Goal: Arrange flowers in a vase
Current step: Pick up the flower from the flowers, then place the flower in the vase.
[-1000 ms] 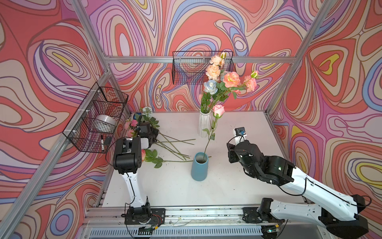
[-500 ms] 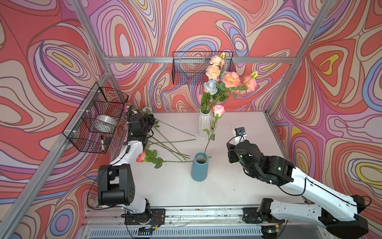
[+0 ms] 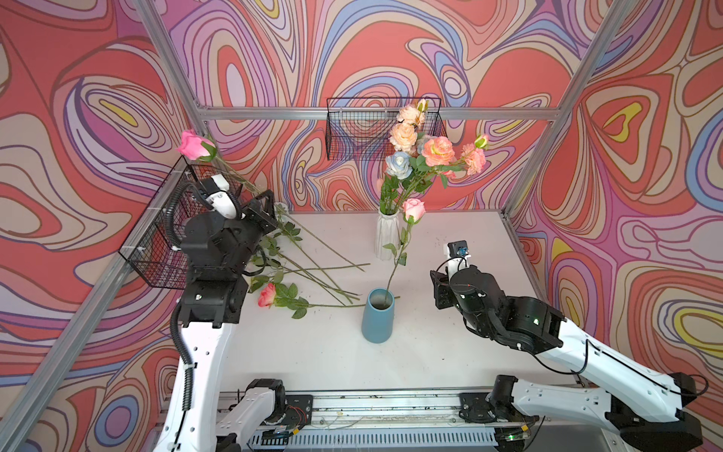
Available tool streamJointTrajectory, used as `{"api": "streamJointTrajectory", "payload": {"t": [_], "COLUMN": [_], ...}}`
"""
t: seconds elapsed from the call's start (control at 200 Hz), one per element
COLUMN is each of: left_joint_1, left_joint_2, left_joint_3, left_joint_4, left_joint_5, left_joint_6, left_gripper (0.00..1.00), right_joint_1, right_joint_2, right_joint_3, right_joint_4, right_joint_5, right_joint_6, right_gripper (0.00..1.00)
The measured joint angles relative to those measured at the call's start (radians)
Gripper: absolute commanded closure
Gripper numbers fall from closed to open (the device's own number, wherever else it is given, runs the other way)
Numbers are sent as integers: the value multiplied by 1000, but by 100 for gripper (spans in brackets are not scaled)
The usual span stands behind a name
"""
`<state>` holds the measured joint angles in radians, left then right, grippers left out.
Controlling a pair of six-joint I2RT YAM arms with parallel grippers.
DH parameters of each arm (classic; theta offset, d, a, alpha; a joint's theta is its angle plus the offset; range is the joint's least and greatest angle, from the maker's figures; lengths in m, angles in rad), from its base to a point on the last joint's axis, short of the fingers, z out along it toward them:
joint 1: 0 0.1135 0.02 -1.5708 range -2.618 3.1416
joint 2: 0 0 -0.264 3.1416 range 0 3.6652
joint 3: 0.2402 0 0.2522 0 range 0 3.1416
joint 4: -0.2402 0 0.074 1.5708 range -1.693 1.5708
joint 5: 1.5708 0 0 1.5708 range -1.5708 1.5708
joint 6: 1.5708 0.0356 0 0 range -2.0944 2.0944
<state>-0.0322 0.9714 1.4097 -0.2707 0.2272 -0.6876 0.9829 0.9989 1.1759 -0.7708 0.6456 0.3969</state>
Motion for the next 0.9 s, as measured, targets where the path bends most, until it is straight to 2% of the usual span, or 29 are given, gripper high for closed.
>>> {"api": "streamJointTrajectory", "payload": {"t": [0.17, 0.335, 0.546, 0.686, 0.896], "left_joint_1": [-25, -112, -355, -413, -473], "left_joint_2": [-48, -24, 119, 177, 177], "left_joint_3": [72, 57, 62, 62, 62], "left_joint_4": [-80, -78, -45, -30, 30], "left_joint_5": [94, 118, 12, -70, -145], "left_joint_6": [49, 67, 173, 245, 327], "left_gripper": [100, 100, 100, 100, 100], "right_joint_1": [0, 0, 0, 0, 0], "right_joint_2": [-3, -4, -4, -11, -17], "right_joint_3": [0, 2, 11, 17, 17], "right_joint_4": [0, -1, -6, -7, -7], "right_joint_5": [-4, -7, -7, -8, -10], "right_joint_6": [0, 1, 10, 15, 16], "right_gripper": [59, 59, 60, 60, 60]}}
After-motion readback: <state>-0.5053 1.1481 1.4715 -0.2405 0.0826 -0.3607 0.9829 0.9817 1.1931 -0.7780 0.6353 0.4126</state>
